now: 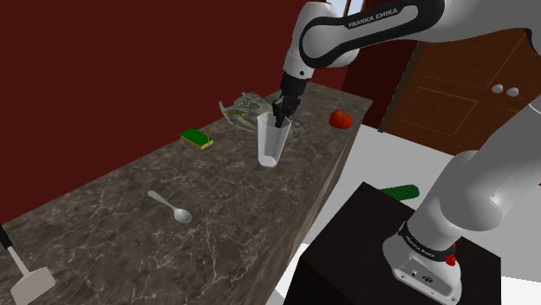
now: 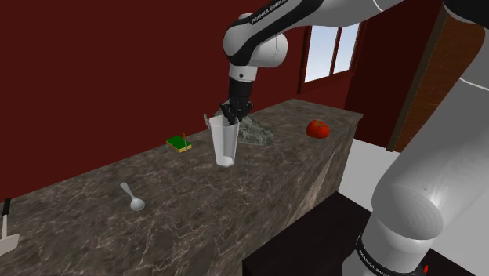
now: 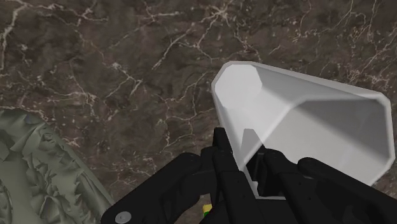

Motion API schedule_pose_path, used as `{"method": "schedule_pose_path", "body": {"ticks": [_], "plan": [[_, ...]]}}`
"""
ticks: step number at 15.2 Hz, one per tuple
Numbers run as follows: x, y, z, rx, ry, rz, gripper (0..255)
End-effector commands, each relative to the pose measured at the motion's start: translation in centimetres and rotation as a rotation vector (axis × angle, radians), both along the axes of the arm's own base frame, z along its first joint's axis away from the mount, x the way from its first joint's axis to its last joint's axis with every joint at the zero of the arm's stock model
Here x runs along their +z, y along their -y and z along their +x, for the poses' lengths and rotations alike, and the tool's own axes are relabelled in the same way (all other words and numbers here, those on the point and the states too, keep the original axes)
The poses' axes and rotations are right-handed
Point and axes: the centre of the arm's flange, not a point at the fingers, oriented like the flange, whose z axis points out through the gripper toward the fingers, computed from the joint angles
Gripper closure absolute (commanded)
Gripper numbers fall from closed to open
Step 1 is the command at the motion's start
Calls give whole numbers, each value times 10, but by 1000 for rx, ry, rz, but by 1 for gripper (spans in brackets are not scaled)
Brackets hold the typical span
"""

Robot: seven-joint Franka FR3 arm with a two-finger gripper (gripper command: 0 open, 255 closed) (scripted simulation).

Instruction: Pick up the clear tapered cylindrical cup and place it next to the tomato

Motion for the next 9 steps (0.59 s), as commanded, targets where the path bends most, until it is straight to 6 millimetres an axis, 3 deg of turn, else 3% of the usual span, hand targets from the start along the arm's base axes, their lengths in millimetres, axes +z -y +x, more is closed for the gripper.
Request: {"method": "schedule_pose_path", "body": {"ticks": [1,9], "plan": [[11,0,1,0,0,0,255],[53,0,1,0,0,0,255]]}}
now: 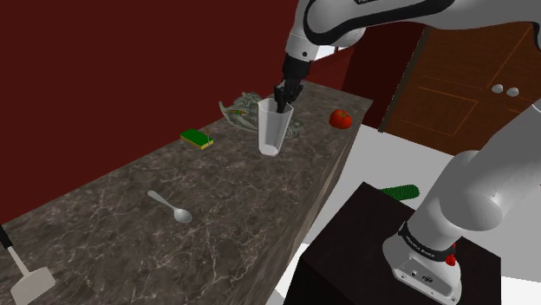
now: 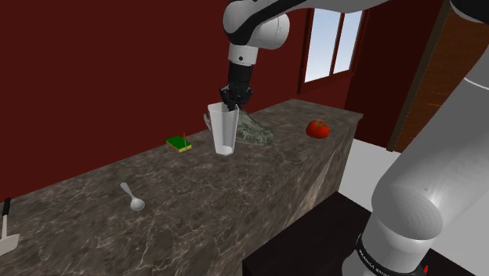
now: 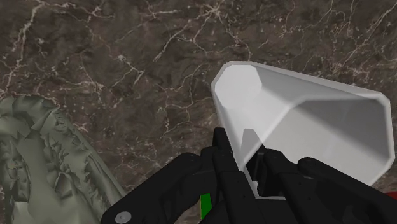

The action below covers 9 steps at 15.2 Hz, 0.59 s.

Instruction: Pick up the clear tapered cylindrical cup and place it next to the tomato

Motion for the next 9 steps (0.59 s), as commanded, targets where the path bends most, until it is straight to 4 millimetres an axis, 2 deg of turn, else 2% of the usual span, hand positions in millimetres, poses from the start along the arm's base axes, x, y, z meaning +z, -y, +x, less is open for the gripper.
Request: {"method": "schedule_pose_path", "body": {"ticks": [1,9], "plan": [[10,-1,-1,0,0,0,255],[53,-1,-1,0,0,0,255]]}}
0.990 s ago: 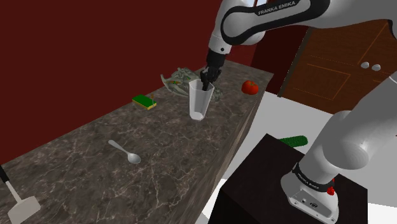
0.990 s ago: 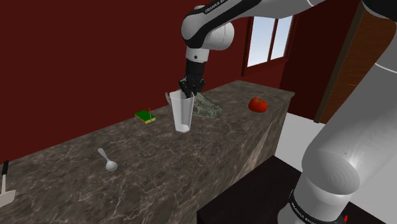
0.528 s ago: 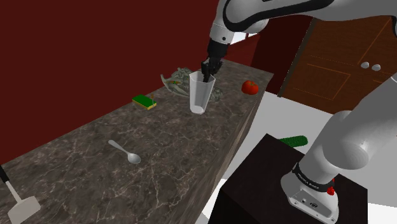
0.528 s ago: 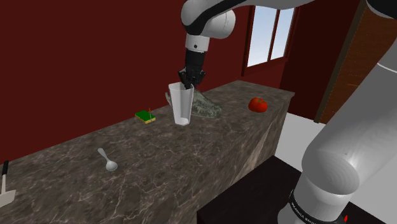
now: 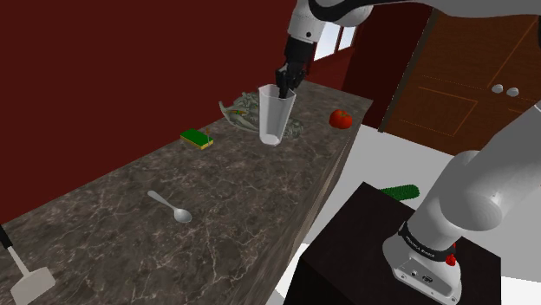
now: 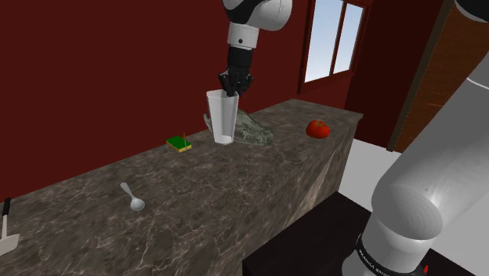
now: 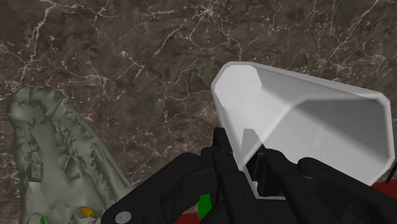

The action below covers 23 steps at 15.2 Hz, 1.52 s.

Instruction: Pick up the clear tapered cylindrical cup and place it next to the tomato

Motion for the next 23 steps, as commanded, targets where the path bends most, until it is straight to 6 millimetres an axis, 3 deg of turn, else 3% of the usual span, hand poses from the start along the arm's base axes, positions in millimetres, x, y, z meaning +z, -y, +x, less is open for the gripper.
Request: {"method": "schedule_pose_path", "body": {"ticks": [1,12,23], "plan": [[12,1,0,0,0,0,255],[68,1,0,0,0,0,255],[69,145,11,0,0,0,255]]}}
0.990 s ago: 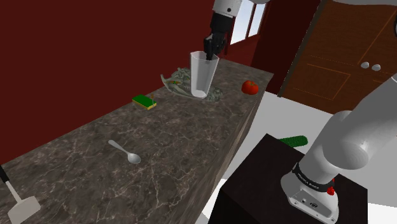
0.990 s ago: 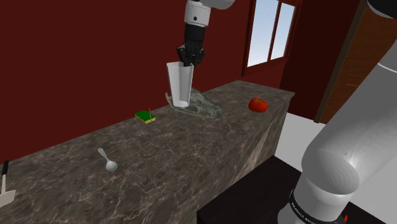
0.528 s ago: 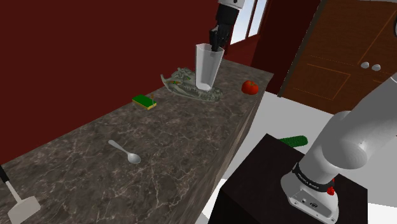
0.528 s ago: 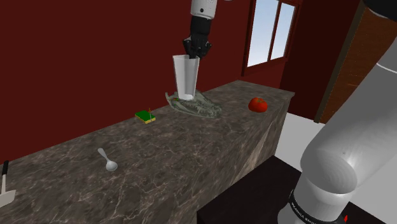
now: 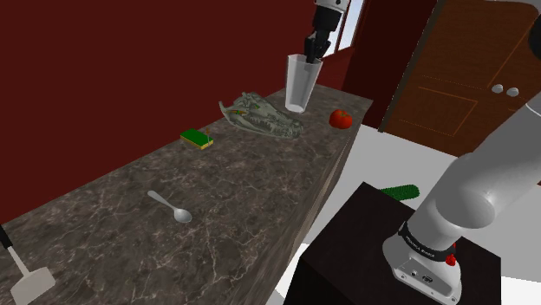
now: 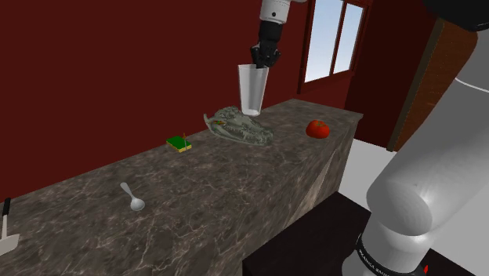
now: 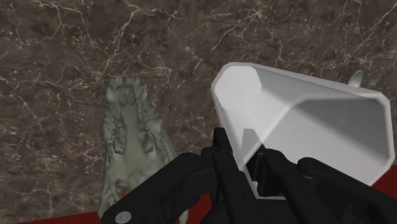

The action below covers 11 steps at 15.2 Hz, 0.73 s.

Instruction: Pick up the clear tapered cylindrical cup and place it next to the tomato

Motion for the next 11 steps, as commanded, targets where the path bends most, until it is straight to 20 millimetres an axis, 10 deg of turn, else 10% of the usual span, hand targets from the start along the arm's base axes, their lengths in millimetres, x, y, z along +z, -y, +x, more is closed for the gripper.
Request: {"method": "schedule_pose_path", "body": {"ticks": [1,11], "plan": [[-2,26,1,2,1,0,255],[-2,158,11,2,1,0,255]]}}
